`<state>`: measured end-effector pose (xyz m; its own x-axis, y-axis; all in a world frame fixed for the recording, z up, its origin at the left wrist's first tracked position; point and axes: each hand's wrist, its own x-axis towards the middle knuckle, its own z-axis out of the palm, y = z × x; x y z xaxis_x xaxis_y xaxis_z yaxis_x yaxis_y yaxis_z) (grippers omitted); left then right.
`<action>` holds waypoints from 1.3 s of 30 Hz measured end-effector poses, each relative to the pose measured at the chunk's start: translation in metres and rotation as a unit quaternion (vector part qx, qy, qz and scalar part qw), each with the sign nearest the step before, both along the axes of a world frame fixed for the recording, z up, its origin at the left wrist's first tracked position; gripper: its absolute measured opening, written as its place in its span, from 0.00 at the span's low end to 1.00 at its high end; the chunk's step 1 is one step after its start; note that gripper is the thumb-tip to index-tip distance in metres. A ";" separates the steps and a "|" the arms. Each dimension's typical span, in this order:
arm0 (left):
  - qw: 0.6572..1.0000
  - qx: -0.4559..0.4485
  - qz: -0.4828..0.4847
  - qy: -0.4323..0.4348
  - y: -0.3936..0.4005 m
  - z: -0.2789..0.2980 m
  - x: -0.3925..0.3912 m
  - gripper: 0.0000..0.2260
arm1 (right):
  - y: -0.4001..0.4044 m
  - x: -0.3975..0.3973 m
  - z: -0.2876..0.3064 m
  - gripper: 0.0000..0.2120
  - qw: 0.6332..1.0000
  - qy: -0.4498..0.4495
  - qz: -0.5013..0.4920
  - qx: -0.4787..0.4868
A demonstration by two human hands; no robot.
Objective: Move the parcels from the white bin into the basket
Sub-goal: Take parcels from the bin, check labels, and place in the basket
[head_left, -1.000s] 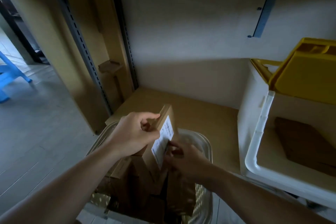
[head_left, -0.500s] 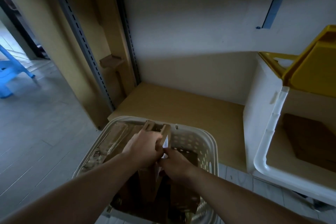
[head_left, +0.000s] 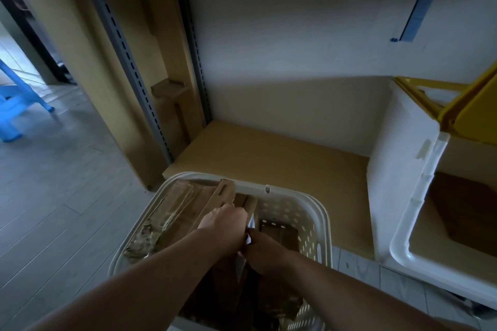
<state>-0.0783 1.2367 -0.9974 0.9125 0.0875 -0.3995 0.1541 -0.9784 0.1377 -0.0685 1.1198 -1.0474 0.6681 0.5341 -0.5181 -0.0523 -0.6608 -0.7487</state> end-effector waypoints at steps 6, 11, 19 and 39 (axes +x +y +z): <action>0.999 0.004 -0.019 0.027 -0.001 0.003 0.000 0.10 | 0.001 0.006 0.010 0.19 0.999 -0.015 0.035 -0.029; 0.999 -0.027 -0.031 0.026 0.003 0.012 0.002 0.07 | -0.009 0.016 0.036 0.16 0.992 -0.053 0.103 -0.047; 0.995 -0.068 -0.008 -0.076 -0.006 0.057 0.005 0.07 | -0.064 0.020 0.084 0.21 0.981 -0.186 0.020 -0.048; 0.798 -0.489 -0.199 -0.291 -0.167 0.114 0.001 0.17 | -0.270 -0.025 0.149 0.28 0.916 -0.311 -0.215 0.134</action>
